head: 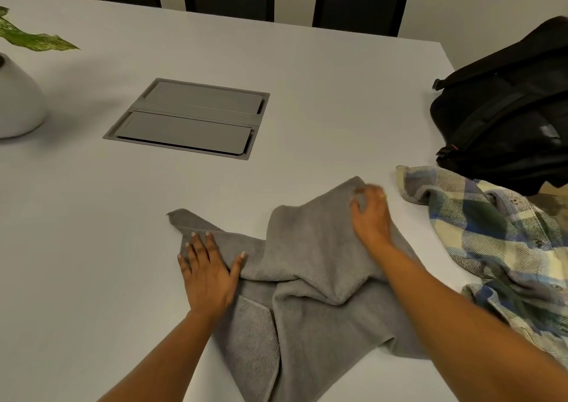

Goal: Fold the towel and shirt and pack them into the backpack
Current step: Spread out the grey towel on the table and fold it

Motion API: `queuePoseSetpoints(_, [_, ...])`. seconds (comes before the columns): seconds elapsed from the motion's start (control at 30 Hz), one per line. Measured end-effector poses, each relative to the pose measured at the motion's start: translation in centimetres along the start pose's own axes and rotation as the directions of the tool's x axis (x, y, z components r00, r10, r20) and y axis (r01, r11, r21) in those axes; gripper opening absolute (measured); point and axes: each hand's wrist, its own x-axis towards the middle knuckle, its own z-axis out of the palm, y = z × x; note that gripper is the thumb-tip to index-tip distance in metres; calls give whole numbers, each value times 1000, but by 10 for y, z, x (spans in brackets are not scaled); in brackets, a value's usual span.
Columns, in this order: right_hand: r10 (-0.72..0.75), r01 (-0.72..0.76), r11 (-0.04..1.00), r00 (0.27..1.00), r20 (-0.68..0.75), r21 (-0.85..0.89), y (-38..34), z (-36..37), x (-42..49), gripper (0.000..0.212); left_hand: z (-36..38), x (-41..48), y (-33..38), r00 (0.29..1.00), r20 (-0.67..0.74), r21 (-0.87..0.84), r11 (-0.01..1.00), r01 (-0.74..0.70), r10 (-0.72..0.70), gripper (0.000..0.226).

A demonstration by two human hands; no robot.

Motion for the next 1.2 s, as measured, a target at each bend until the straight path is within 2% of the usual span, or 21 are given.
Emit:
queuePoseSetpoints(0.03, [-36, 42, 997, 994, 101, -63, 4, 4, -9, 32, 0, 0, 2, 1000, -5, -8, 1000, 11, -11, 106])
queuePoseSetpoints(0.07, [-65, 99, 986, 970, 233, -136, 7, 8, -19, 44, -1, 0, 3, 1000, -3, -13, 1000, 18, -18, 106])
queuePoseSetpoints(0.13, [-71, 244, 925, 863, 500, -290, 19, 15, -32, 75, 1, 1, 5, 1000, 21, -2, 1000, 20, -20, 105])
queuePoseSetpoints(0.17, [-49, 305, 884, 815, 578, -355, 26, 18, -35, 85, 1, 3, 6, 999, 37, -1, 1000, 21, -21, 104])
queuePoseSetpoints(0.23, [2, 327, 843, 791, 612, -426, 33, 21, -34, 81, 2, 8, 6, 998, 64, -42, 999, 30, -27, 101])
queuePoseSetpoints(0.3, [54, 276, 846, 807, 588, -456, 36, 21, -26, 70, -1, 16, 5, 997, 76, -123, 992, 33, -24, 98])
queuePoseSetpoints(0.47, [207, 107, 858, 823, 529, -502, 38, 25, 10, 70, -13, 42, 0, 997, 79, -302, 953, -2, 27, 93])
queuePoseSetpoints(0.63, [277, -16, 864, 850, 449, -503, 42, 30, 31, 69, -21, 74, -5, 987, 147, -313, 950, -12, 61, 130])
queuePoseSetpoints(0.7, [268, -27, 868, 866, 423, -495, 42, 33, 30, 68, -25, 90, -10, 980, 185, -270, 963, -22, 74, 137])
queuePoseSetpoints(0.77, [233, -22, 882, 890, 393, -471, 43, 33, 26, 68, -31, 110, -16, 969, 237, -214, 977, -16, 68, 137])
queuePoseSetpoints(0.87, [152, -35, 930, 943, 296, -365, 41, 29, 12, 63, -37, 131, -21, 944, 330, -88, 996, 20, 10, 107])
queuePoseSetpoints(0.97, [38, -8, 976, 991, 130, -220, 37, 23, -13, 50, -32, 125, -5, 963, 266, -26, 998, 55, -46, 82])
queuePoseSetpoints(1.03, [-77, 81, 979, 997, 25, -187, 37, 18, -31, 51, -23, 102, 18, 985, 170, -81, 995, 56, -42, 70])
queuePoseSetpoints(1.1, [-216, 199, 953, 975, -52, -228, 41, 15, -48, 45, -10, 70, 44, 998, 64, -203, 979, 13, 0, 61])
queuePoseSetpoints(1.2, [-339, 295, 890, 938, -72, -349, 48, 13, -70, 34, 9, 24, 72, 998, -42, -352, 934, -61, 50, 56])
